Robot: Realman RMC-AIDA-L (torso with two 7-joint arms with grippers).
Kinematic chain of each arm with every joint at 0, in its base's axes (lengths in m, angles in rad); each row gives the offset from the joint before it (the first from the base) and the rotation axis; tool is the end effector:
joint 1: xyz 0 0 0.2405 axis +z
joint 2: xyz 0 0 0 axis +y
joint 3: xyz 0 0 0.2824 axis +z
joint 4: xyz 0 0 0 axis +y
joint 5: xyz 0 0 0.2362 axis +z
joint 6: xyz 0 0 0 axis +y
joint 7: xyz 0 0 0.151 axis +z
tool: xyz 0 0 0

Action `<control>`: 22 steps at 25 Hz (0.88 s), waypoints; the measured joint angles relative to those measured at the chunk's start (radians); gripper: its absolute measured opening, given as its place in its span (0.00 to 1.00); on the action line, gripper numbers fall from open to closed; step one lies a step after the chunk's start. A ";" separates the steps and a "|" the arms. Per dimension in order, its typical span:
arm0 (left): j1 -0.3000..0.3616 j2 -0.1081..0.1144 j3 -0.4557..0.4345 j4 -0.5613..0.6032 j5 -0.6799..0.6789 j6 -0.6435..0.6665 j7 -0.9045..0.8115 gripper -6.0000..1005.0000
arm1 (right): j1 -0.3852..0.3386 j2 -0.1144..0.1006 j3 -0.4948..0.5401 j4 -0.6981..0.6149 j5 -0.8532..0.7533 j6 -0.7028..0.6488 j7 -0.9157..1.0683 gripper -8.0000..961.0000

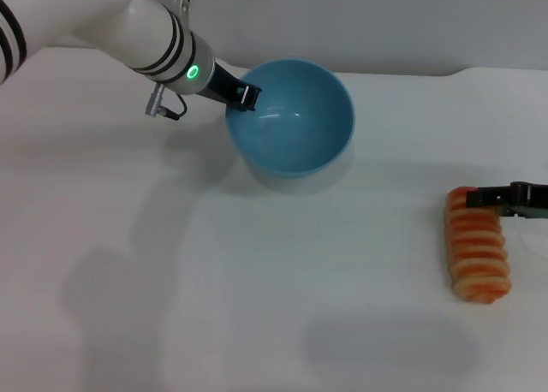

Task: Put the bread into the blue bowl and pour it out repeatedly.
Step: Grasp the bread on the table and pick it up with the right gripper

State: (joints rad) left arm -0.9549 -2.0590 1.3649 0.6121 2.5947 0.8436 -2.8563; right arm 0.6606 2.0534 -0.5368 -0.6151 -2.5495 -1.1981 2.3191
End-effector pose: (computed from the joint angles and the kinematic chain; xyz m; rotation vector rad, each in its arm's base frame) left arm -0.2024 0.5008 -0.0772 -2.1930 -1.1758 0.1851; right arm 0.3549 0.4083 -0.0124 -2.0929 1.7233 0.2069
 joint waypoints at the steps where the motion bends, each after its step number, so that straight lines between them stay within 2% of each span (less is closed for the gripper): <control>1: 0.001 0.000 0.000 0.000 -0.001 0.000 0.002 0.00 | 0.000 -0.001 0.000 0.007 0.000 0.000 0.005 0.65; 11: 0.001 -0.002 0.006 0.002 -0.005 0.000 0.002 0.00 | 0.001 -0.010 -0.001 0.063 -0.007 0.013 0.028 0.65; 22: 0.001 -0.004 0.007 0.000 -0.006 -0.007 0.002 0.00 | -0.002 -0.010 -0.009 0.062 -0.056 0.014 0.089 0.64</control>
State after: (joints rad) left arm -0.9542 -2.0632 1.3714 0.6121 2.5887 0.8364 -2.8547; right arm 0.6587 2.0435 -0.5459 -0.5533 -2.6053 -1.1842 2.4079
